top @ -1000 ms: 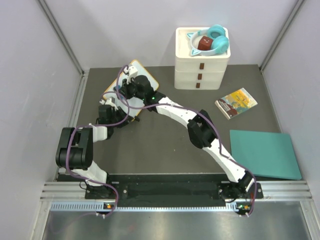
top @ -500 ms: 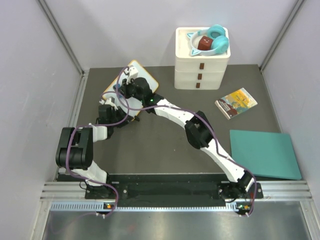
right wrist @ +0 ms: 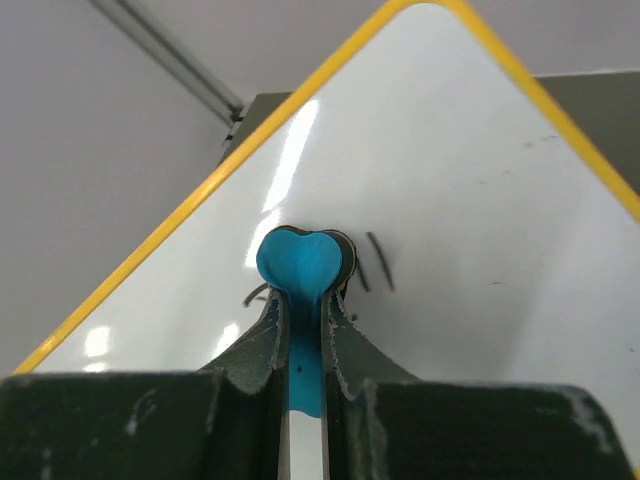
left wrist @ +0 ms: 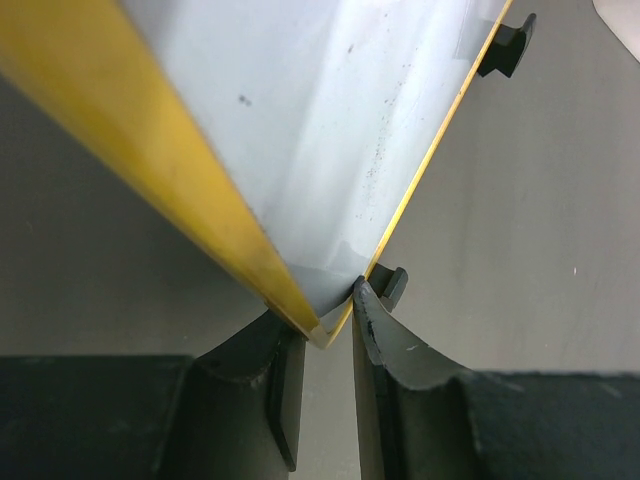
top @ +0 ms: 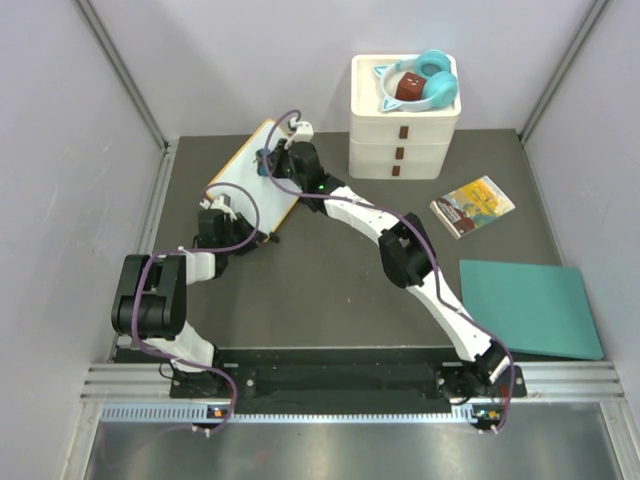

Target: Erase the whiteboard

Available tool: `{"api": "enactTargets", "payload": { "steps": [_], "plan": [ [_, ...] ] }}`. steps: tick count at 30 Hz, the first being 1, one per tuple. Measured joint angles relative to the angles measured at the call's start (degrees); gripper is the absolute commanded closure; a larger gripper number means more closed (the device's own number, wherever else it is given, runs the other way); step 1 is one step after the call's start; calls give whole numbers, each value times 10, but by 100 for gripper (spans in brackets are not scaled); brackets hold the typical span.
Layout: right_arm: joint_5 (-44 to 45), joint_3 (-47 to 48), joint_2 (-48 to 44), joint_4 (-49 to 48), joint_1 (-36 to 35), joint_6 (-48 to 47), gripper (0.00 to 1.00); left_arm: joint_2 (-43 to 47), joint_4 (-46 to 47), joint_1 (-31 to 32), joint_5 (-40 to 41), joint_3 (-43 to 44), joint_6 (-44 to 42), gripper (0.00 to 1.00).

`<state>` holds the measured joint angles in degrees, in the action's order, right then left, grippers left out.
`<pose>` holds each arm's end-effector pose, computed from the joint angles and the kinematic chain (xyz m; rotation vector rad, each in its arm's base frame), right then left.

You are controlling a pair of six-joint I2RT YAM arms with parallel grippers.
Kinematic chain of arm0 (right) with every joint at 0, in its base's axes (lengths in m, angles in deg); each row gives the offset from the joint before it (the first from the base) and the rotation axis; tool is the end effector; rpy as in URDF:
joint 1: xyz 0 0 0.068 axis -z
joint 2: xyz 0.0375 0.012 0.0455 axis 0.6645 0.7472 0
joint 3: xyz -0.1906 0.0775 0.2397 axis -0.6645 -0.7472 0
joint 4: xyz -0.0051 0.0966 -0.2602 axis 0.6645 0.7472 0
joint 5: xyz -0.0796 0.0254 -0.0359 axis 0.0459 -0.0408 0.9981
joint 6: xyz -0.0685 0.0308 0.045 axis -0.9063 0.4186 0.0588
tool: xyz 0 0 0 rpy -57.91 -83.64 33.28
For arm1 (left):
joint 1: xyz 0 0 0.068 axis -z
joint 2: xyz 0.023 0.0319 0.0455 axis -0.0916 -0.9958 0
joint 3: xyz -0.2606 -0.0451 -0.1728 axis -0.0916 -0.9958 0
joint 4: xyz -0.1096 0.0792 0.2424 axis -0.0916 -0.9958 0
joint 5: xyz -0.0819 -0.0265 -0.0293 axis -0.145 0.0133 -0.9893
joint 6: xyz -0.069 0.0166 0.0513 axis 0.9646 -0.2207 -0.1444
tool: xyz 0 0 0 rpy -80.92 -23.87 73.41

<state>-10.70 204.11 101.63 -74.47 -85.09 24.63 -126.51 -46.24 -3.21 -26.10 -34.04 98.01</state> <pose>0.5233 0.4841 0.2277 -0.1067 1.7609 0.8755 0.3431 -0.0369 0.1467 -0.4174 2.1957 -0.6967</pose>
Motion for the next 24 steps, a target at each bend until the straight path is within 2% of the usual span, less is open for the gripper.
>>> {"api": "enactTargets", "payload": {
  "steps": [6, 13, 24],
  "plan": [
    [7, 0, 16, -1, 42, 73, 100, 0, 0, 2, 0, 0, 0, 100],
    [-16, 10, 36, -24, 63, 109, 100, 0, 0, 5, 0, 0, 0, 100],
    [-31, 4, 38, -68, 51, 98, 100, 0, -4, 8, 0, 1, -2, 100]
  ]
}}
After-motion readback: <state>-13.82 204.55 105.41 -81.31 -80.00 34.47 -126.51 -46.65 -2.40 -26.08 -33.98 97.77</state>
